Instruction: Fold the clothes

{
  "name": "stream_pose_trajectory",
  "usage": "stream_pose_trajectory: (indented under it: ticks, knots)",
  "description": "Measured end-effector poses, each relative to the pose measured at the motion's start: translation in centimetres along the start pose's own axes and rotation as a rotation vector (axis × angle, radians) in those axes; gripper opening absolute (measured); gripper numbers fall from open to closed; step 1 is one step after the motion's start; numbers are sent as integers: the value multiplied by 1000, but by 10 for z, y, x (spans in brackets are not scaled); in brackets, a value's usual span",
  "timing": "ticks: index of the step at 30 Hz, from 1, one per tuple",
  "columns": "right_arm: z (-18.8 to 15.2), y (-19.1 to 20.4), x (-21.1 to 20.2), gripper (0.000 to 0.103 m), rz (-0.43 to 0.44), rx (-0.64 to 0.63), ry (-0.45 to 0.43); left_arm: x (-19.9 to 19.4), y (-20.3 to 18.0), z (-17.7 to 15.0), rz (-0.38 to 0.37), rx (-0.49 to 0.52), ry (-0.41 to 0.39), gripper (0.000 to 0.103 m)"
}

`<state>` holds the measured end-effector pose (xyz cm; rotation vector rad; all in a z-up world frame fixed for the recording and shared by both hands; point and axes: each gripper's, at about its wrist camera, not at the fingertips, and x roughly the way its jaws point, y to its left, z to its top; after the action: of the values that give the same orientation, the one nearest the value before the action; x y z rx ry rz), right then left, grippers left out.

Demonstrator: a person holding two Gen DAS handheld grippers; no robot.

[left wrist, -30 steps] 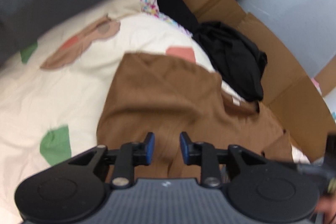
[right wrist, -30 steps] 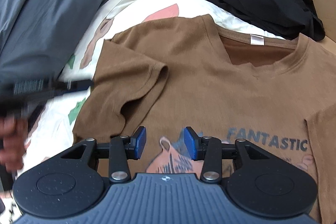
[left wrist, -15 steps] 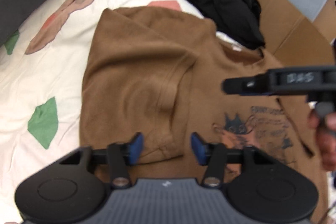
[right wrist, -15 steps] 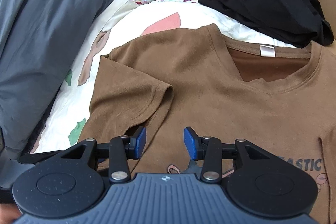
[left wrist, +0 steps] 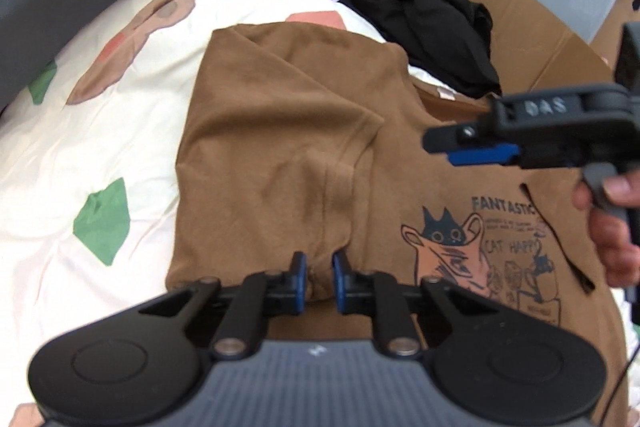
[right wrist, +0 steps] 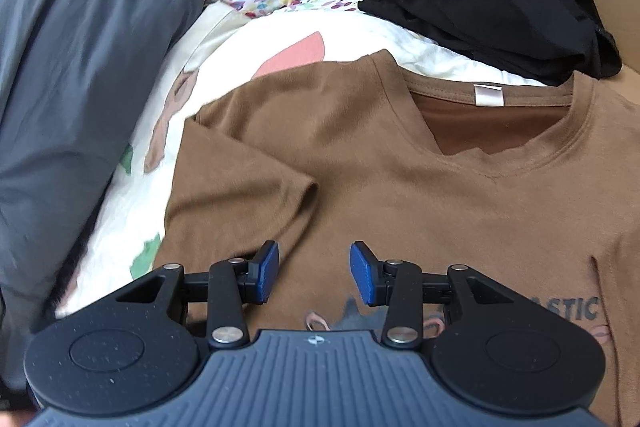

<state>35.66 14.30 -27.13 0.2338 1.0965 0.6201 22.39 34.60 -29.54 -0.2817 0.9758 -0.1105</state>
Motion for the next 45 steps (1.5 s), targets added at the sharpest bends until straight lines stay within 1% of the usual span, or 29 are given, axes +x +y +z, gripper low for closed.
stream_pose_trajectory:
  ticks: [5,11,14,18,20,21,22,23,24,25,27,32,35,36,37,38,39,40,45]
  knots:
    - [4,-1,16,45,2,24,8,1,-1,-4,-56,16,17,15]
    - [6,-8,42,45,5,70,16,5,2,-5,-97,21,29,15]
    - [8,-8,51,44,8,68,10,6,1,-8,-100,44,35,15]
    - [9,-10,62,44,15,72,1,6,3,-10,-104,44,41,15]
    - [8,-9,64,39,21,56,-8,7,4,-10,-103,40,44,15]
    - [8,-8,64,25,20,34,-14,7,4,-10,-102,38,46,15]
    - [8,-7,63,18,22,15,-17,7,4,-10,-101,37,47,15]
    - [8,-8,62,17,29,5,-17,7,4,-10,-99,37,49,16]
    - [8,-8,61,13,35,-4,-20,7,3,-10,-97,39,50,17]
    - [9,-8,58,11,35,-12,-25,7,2,-9,-95,41,52,17]
    - [10,-9,52,11,26,-31,-39,6,0,-9,-92,46,54,22]
    - [15,-14,38,12,10,-26,-52,3,-10,-9,-81,112,70,29]
    - [16,-14,35,14,2,-25,-46,-6,-4,-2,-92,106,62,34]
    - [16,-14,34,17,-4,-20,-44,-10,-2,1,-92,101,52,37]
    - [16,-14,34,24,-10,-14,-42,-16,3,6,-89,88,33,39]
    - [16,-15,32,28,-18,-8,-43,-22,9,13,-81,69,9,42]
    - [17,-17,31,35,-27,-1,-48,-26,13,19,-71,52,-12,44]
    - [17,-19,29,38,-33,7,-54,-30,18,26,-61,36,-31,44]
    - [20,-33,27,39,-42,48,-63,-28,27,53,7,12,-91,46]
